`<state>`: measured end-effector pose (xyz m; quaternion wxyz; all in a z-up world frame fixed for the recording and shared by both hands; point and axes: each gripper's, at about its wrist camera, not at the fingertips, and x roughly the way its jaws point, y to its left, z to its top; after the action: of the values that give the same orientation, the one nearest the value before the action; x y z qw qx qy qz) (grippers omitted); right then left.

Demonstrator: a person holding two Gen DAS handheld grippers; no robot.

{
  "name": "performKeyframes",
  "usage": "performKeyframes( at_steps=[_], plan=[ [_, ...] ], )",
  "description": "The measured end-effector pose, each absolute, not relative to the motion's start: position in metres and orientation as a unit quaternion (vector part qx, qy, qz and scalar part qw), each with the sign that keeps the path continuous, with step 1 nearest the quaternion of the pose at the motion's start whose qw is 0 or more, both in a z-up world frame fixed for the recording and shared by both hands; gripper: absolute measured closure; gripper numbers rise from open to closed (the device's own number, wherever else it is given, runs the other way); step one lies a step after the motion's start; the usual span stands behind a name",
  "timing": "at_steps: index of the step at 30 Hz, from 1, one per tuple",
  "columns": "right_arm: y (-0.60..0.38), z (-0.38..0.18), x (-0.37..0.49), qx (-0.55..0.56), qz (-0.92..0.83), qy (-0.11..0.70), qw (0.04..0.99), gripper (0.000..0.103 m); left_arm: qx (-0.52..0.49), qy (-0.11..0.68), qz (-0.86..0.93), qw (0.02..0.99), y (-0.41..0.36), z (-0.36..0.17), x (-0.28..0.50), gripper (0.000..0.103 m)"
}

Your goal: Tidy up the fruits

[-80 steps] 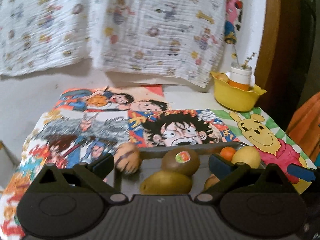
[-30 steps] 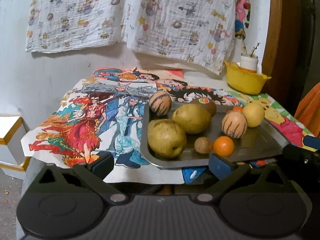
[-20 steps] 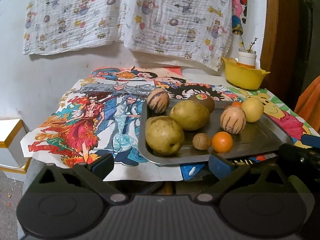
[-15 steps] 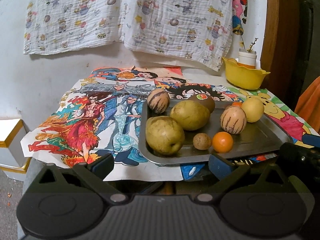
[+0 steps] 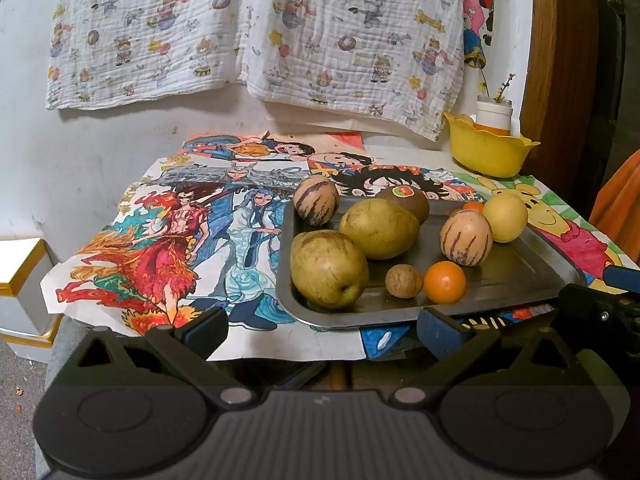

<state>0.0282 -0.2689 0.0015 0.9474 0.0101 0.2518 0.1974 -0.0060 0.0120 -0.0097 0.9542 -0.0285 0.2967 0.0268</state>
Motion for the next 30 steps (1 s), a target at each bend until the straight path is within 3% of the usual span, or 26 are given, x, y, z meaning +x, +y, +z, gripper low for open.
performKeyframes(
  at_steps=[30],
  plan=[
    [-0.2686,0.0006,0.0287,0.009,0.197,0.252,0.947,0.001,-0.032,0.302,0.028,0.953,0.0126,-0.0122,-0.0051,0.000]
  ],
)
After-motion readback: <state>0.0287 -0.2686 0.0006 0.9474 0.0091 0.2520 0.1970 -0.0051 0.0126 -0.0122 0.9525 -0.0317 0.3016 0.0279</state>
